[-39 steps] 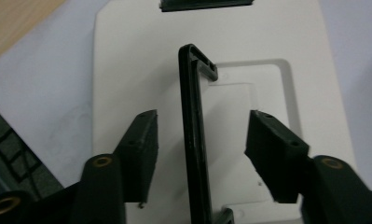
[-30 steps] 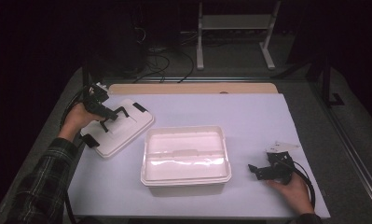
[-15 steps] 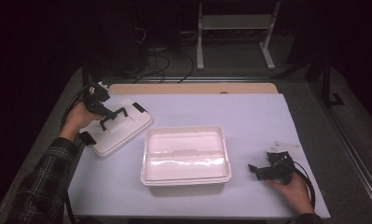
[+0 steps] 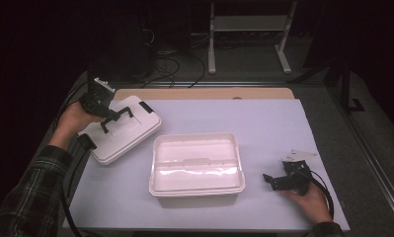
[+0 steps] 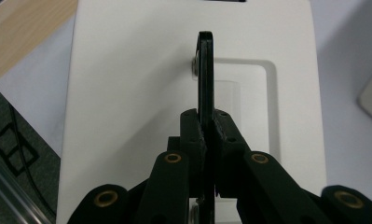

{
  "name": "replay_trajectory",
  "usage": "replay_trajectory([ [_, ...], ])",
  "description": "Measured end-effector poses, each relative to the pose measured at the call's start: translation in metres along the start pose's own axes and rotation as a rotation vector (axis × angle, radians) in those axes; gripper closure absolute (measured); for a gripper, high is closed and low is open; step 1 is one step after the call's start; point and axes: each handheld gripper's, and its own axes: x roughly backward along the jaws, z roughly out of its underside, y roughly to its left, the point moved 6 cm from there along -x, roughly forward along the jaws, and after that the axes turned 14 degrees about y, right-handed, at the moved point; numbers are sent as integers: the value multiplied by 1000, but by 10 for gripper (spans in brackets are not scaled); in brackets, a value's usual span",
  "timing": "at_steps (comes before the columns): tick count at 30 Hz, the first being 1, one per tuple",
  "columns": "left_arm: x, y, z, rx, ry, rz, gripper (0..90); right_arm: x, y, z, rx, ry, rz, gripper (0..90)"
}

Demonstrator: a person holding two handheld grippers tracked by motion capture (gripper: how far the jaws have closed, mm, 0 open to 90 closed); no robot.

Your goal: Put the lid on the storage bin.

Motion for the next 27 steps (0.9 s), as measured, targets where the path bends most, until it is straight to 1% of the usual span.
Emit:
replay_trajectory([
  [5,21,-15,-1,-21,-27,7,841,0,0,0,0,0,0,64],
  [8,35,-23,-2,-42,-39,7,841,0,0,0,0,-1,0,65],
  [9,42,-27,-3,-51,-48,9,841,0,0,0,2,-3,0,65],
  [11,50,-30,-4,-58,-59,9,841,0,0,0,2,-3,0,64],
  [13,57,-33,-6,-63,-69,16,841,0,0,0,1,-2,0,64],
  [16,69,-40,-9,-82,-89,33,841,0,0,0,1,-2,0,65],
  [20,78,-51,-14,-120,-106,55,841,0,0,0,0,-2,0,64],
  [21,81,-57,-16,-136,-110,64,841,0,0,0,0,-1,0,65],
  [24,85,-67,-20,-166,-116,76,841,0,0,0,0,-1,0,65],
  [27,90,-80,-25,-208,-114,78,840,0,0,0,0,-1,0,64],
])
